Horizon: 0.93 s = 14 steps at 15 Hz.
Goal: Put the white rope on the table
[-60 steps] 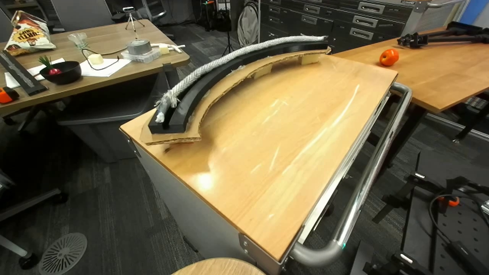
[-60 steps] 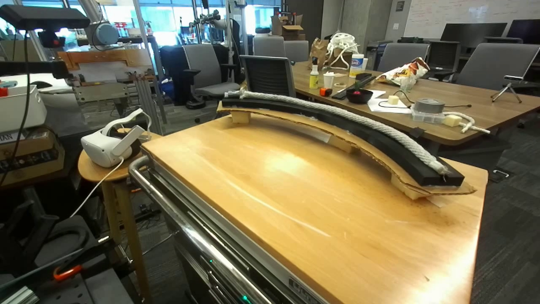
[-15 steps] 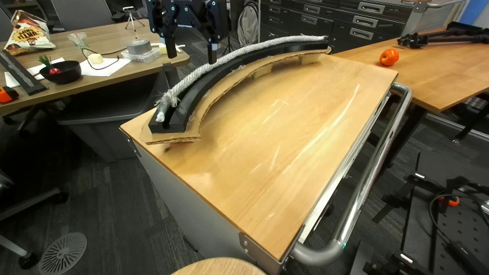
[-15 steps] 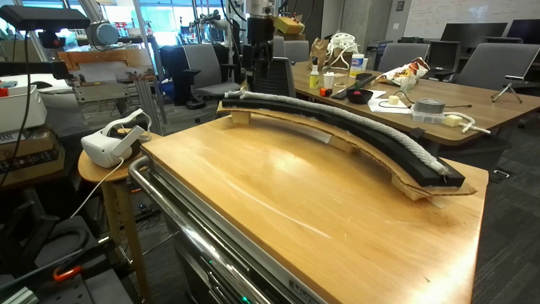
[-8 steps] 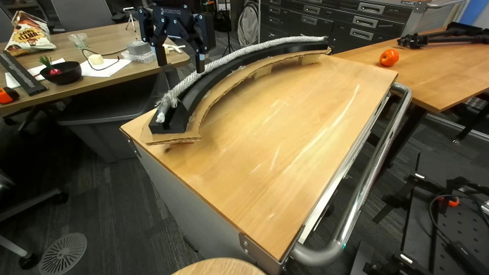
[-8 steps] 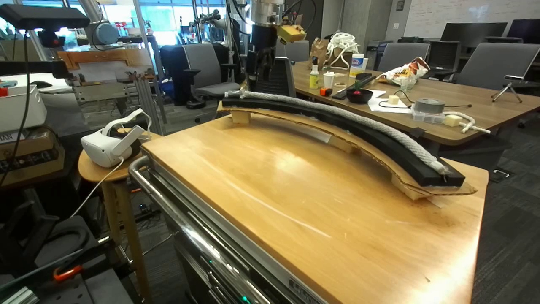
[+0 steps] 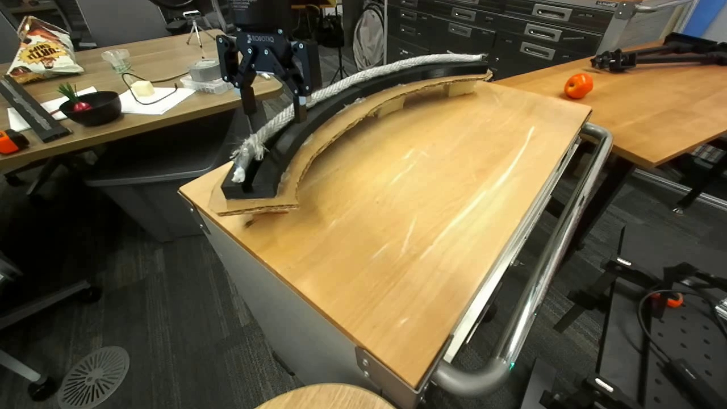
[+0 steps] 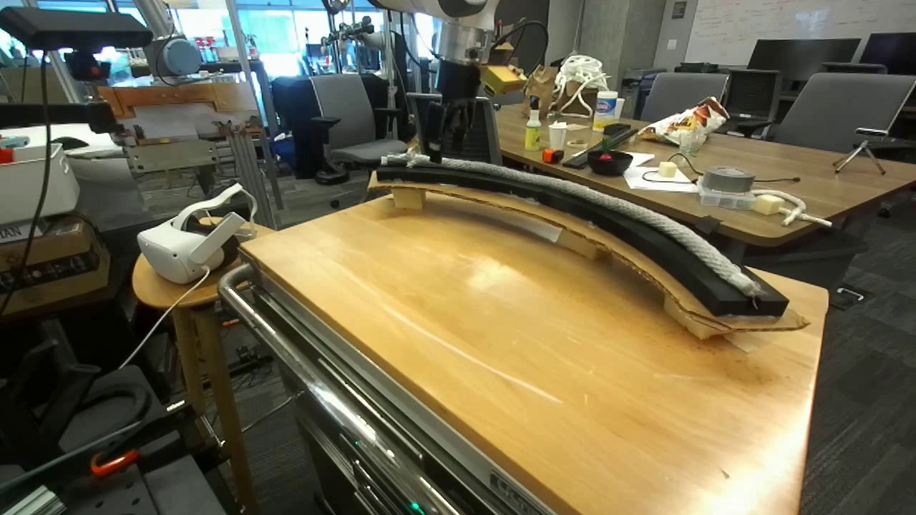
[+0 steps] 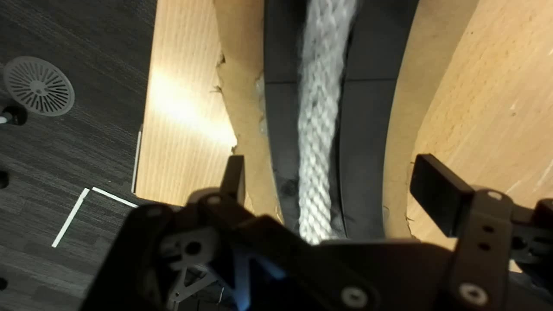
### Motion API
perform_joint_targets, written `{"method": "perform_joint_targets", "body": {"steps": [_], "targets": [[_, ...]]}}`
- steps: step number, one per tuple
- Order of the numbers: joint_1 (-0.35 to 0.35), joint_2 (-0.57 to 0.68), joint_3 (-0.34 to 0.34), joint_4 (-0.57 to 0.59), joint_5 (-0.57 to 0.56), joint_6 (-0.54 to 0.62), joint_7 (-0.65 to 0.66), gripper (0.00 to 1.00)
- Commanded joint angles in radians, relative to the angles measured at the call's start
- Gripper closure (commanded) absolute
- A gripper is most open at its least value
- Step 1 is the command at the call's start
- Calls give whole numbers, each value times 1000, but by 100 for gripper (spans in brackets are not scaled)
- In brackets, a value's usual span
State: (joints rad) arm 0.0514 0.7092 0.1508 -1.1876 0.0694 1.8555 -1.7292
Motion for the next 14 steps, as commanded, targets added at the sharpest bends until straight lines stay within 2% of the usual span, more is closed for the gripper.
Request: {"method": "perform_joint_targets", "body": {"steps": [1, 2, 3, 10, 13, 14], "targets": [[-23, 46, 24, 83, 32, -57, -2, 23], [-25, 50, 25, 88, 36, -61, -1, 36], [-26, 53, 25, 95, 39, -67, 1, 36], [-44, 43, 31, 89, 80, -58, 5, 92], [-54, 4, 38, 50, 104, -56, -3, 97], [-60, -20, 42, 26, 111, -56, -13, 96]]}}
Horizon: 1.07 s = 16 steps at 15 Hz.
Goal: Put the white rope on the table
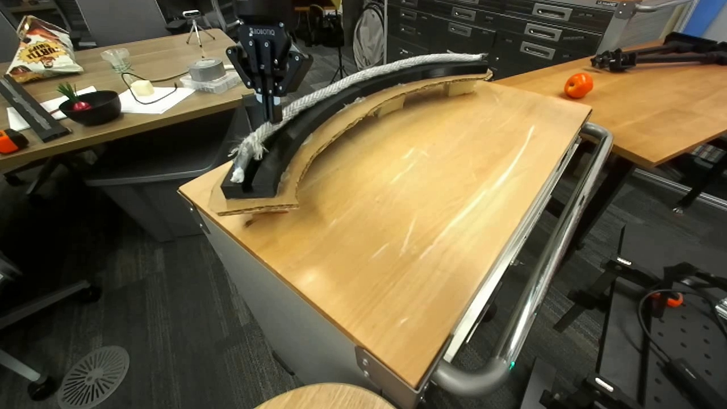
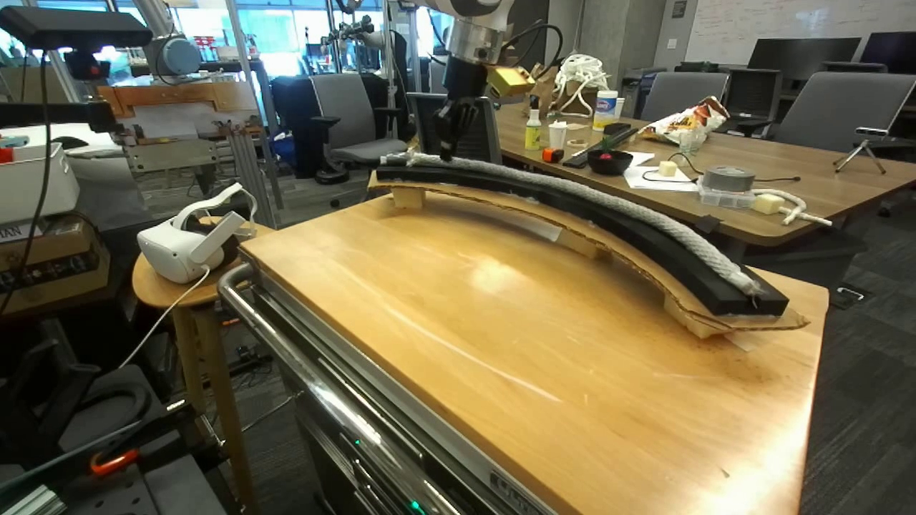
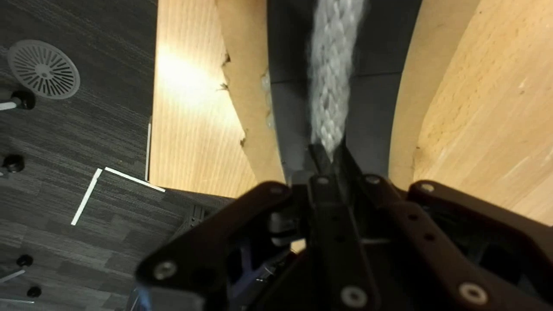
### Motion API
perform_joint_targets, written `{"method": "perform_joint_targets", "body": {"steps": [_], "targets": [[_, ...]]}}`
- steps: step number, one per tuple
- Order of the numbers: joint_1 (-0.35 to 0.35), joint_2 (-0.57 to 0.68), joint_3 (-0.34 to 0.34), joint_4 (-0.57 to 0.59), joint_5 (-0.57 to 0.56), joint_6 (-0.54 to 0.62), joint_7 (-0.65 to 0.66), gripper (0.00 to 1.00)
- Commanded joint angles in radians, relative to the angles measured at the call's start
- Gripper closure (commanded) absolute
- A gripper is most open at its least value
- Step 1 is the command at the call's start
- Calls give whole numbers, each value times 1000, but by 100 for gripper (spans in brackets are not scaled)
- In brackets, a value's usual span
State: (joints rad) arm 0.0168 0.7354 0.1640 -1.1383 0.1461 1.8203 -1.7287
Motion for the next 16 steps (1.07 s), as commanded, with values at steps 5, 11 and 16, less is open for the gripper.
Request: {"method": "perform_joint_targets", "body": {"steps": [5, 11, 16], "targets": [[-67, -183, 69, -126, 109, -128, -78, 94], [-76, -234, 29, -224, 141, -481, -35, 94], [-83, -191, 11, -258, 203, -553, -29, 95]]}}
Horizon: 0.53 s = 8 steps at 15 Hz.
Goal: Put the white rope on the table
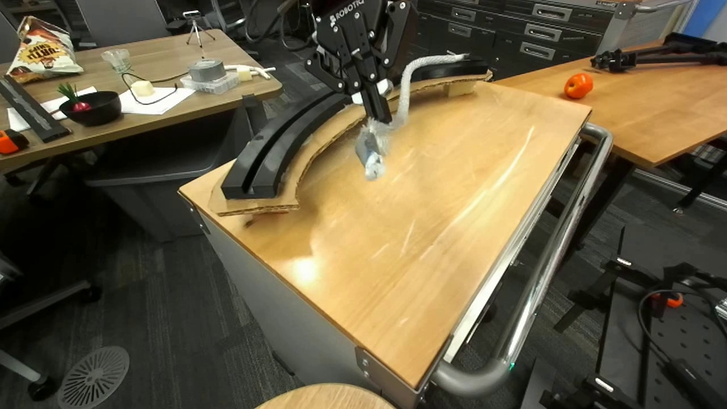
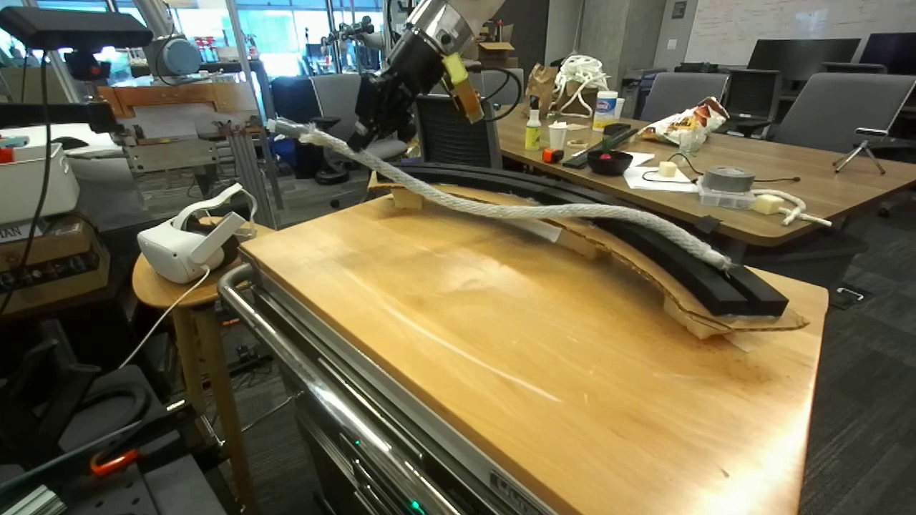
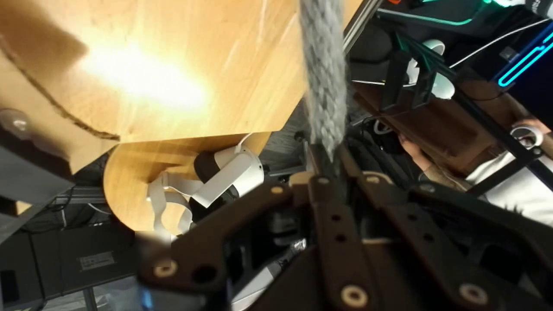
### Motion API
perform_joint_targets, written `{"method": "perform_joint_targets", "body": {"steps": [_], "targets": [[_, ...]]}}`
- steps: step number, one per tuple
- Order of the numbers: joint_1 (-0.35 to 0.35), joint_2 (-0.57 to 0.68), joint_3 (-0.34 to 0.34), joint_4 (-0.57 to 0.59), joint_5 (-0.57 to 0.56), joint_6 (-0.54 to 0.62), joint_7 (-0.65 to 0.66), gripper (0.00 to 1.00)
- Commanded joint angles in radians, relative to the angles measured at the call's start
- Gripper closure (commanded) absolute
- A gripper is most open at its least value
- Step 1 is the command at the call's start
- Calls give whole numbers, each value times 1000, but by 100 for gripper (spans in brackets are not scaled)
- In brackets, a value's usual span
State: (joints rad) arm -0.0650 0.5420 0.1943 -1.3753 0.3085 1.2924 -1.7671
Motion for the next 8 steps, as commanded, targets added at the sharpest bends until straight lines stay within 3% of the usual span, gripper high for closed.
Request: {"method": "perform_joint_targets", "body": {"steps": [1, 2, 8], "targets": [[0, 4, -25, -29, 40, -15, 15, 88], [12, -2, -35, -36, 8, -8, 26, 68], [48, -167, -73, -119, -150, 113, 102, 22]]}}
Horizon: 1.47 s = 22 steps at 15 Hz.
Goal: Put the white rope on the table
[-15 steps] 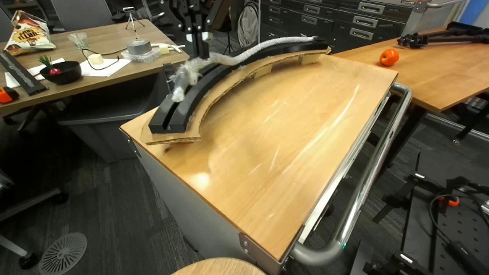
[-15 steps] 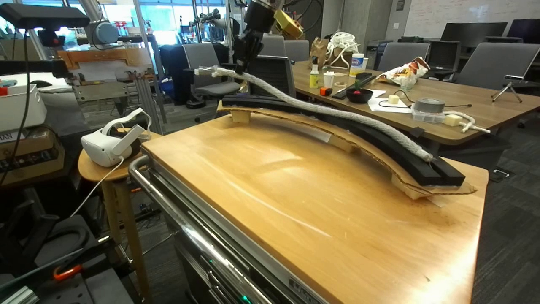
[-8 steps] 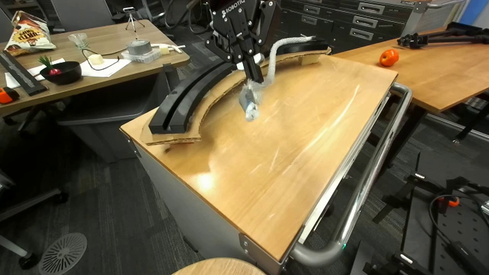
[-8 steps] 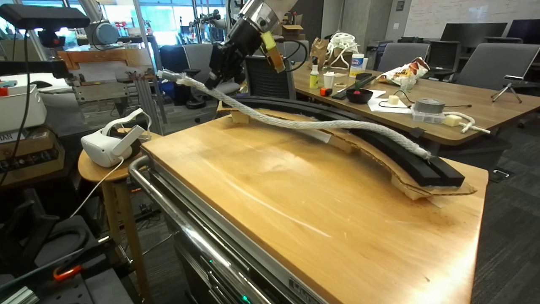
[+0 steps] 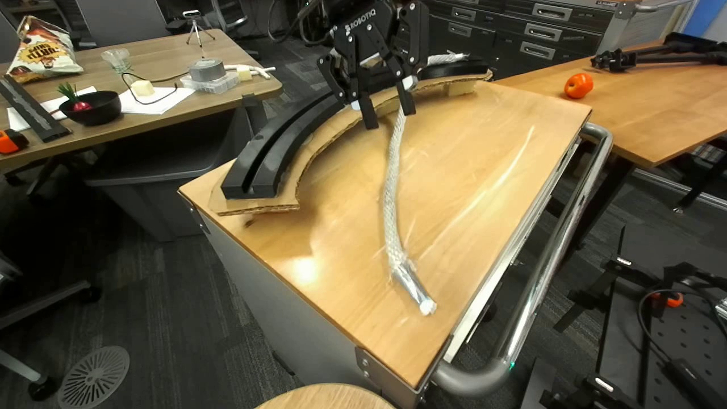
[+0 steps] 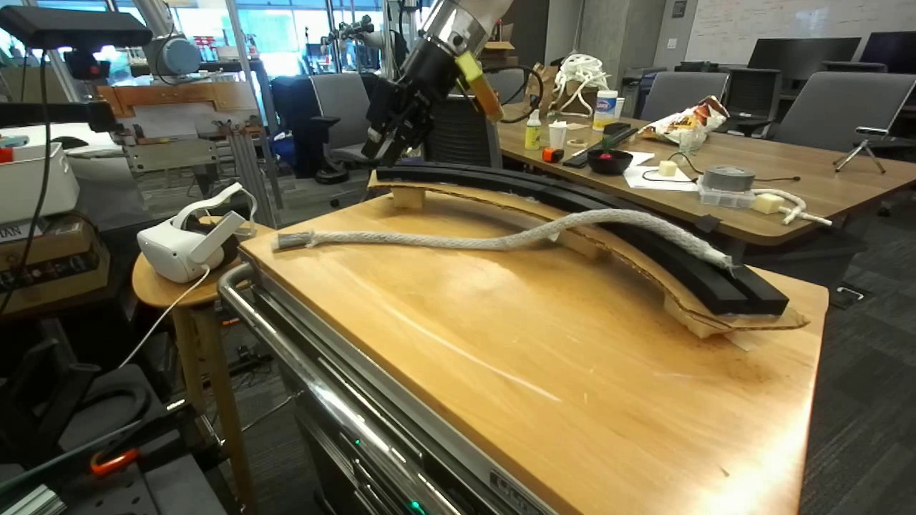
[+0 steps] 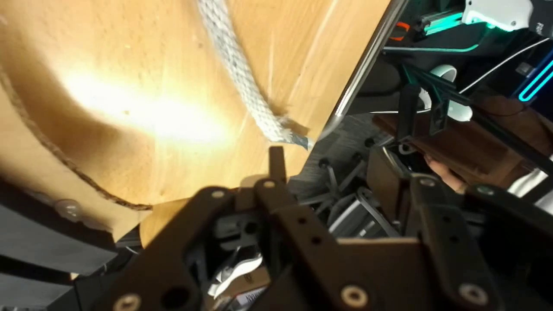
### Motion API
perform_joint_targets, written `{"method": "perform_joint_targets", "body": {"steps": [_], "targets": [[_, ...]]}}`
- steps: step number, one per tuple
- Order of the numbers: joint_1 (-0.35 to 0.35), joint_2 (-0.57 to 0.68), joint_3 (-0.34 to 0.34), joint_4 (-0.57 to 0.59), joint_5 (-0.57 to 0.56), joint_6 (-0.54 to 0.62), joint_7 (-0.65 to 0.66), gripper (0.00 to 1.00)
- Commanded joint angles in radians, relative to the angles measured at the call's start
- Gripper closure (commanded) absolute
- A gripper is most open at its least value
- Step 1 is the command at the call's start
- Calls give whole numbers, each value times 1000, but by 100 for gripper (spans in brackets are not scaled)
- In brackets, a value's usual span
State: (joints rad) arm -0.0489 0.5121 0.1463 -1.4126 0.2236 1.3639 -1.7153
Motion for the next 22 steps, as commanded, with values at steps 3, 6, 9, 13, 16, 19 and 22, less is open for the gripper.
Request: {"method": "perform_joint_targets", "body": {"steps": [3, 6, 9, 13, 16, 19, 22], "targets": [[48, -230, -32, -103, -178, 23, 89, 1], [70, -256, -32, -72, -301, 70, 115, 0], [59, -240, -27, -45, -277, 36, 97, 0], [87, -262, -35, -81, -364, 146, 174, 0], [86, -295, -43, -101, -474, 227, 187, 0], [39, -368, -86, -156, -534, 321, 207, 0], [33, -327, -109, -99, -514, 290, 207, 0]]}}
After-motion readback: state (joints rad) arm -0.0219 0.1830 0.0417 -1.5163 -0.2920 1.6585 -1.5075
